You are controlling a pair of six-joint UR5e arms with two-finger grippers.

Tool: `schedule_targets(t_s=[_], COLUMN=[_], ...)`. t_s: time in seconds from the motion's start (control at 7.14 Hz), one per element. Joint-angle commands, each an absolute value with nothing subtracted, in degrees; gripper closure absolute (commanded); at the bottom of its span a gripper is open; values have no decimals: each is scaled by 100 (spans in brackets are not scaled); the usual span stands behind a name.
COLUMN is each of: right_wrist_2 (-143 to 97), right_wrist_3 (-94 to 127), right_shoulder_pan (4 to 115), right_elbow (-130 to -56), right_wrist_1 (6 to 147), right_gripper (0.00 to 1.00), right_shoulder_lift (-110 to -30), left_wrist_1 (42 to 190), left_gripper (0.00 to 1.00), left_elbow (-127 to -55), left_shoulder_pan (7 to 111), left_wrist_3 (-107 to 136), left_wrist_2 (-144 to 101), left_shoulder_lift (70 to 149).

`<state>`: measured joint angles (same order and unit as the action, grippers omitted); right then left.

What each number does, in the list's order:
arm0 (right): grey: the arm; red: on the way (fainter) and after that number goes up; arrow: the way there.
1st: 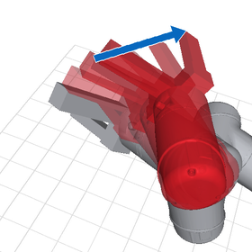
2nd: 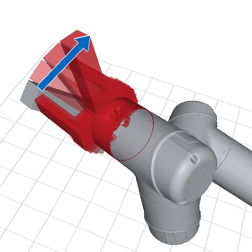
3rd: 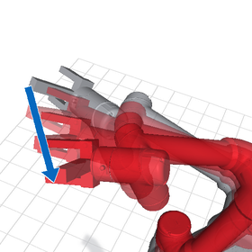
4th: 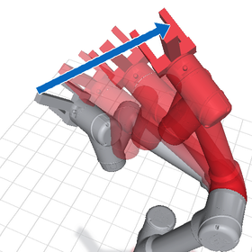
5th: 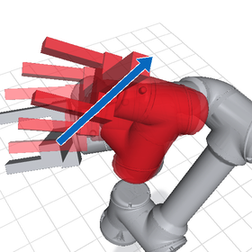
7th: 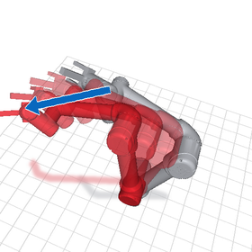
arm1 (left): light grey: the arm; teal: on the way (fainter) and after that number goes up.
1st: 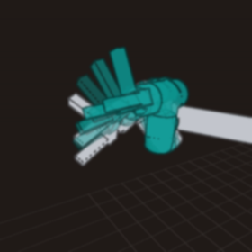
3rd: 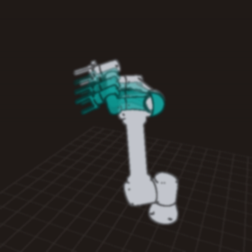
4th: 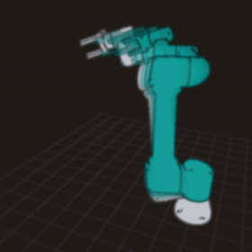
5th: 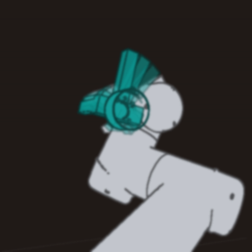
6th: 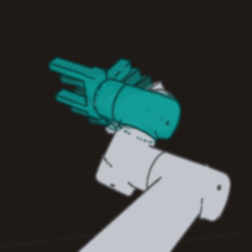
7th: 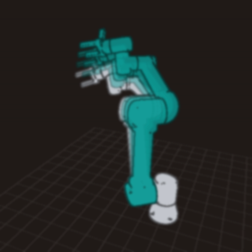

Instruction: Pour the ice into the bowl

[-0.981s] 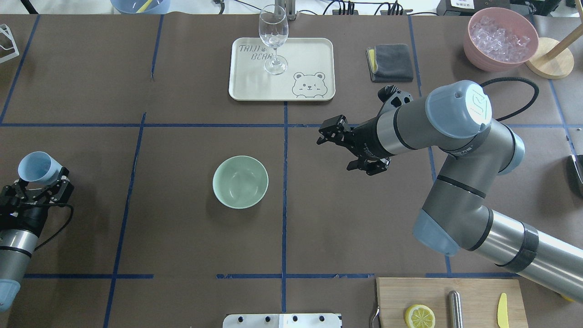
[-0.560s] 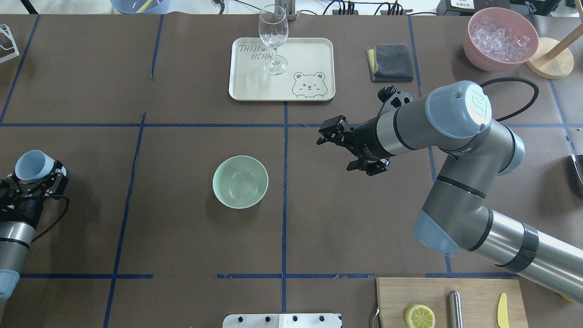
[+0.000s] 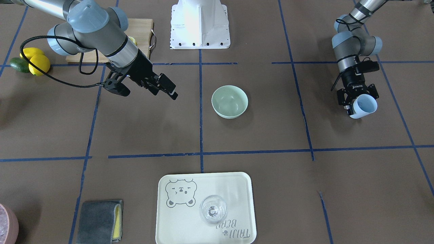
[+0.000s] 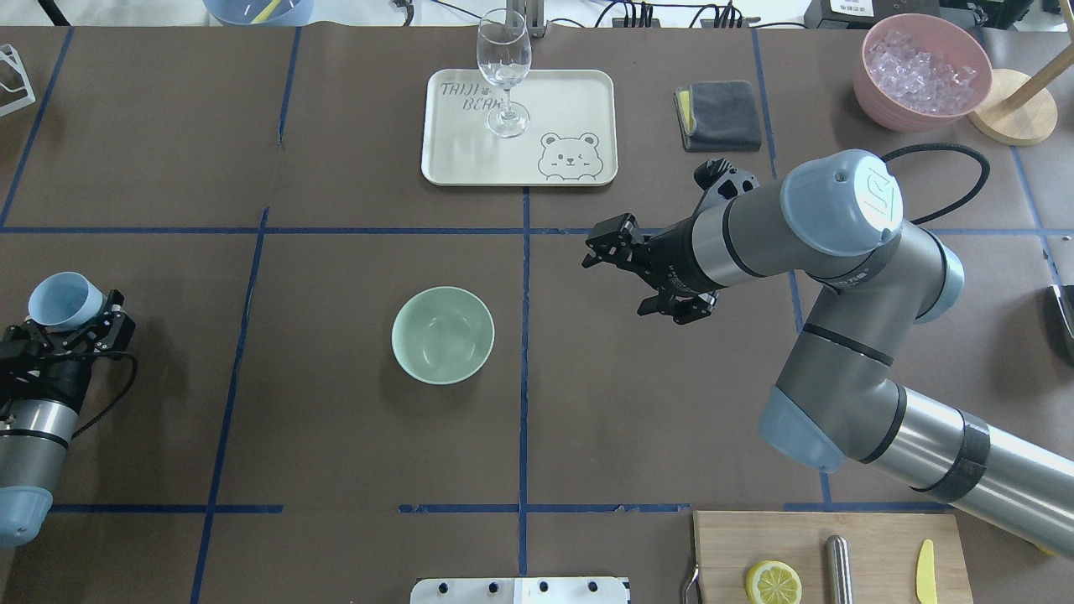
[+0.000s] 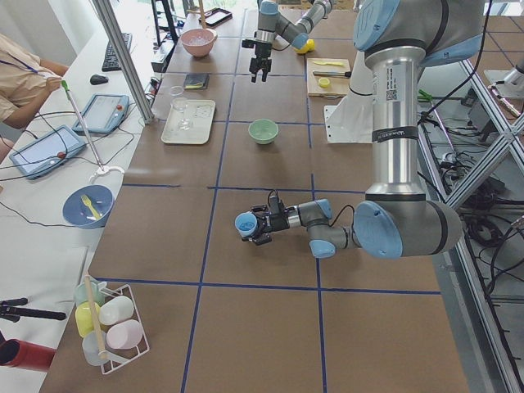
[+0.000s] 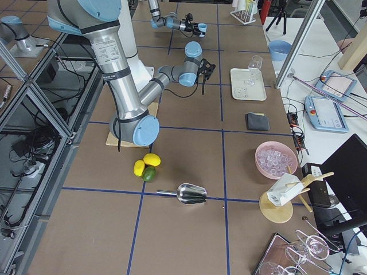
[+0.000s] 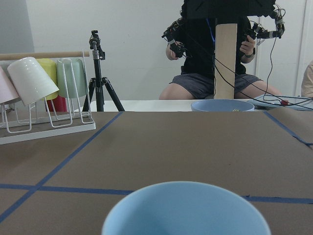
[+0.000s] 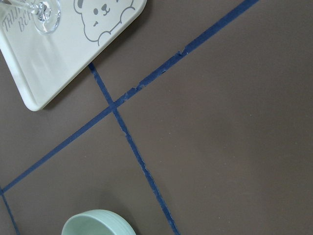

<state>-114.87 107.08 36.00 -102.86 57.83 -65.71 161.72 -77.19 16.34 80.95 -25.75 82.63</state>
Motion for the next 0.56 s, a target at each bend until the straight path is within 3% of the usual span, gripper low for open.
schedule_targets(t_s=[0.0,0.14,0.28,0.42], right_wrist_2=[-11487,-11487,-11487,-11487], right_wrist_3=[10705,10705,10705,10714], right_shoulder_pan=[3595,3595,3595,3586], right_elbow=[-10274,-10266,-10266,-10266], right_wrist_1=[5783,5783,5783,5783], right_gripper=[0,0,0,0], right_shoulder_lift=[-6574,-6574,-6566,-6557], left_wrist_1=[16172,16224,16433,17114], left_gripper=[41,88,100,100], left_elbow=[-7664,-7673,-7725,-7778], left_shoulder_pan=[1661,1748,1853,1889], left_wrist_3=[8095,7616,7115,6527], left_wrist_2=[-2584,-2706,-2855,-2987], left_shoulder_lift=[8279,8279,8288,8271])
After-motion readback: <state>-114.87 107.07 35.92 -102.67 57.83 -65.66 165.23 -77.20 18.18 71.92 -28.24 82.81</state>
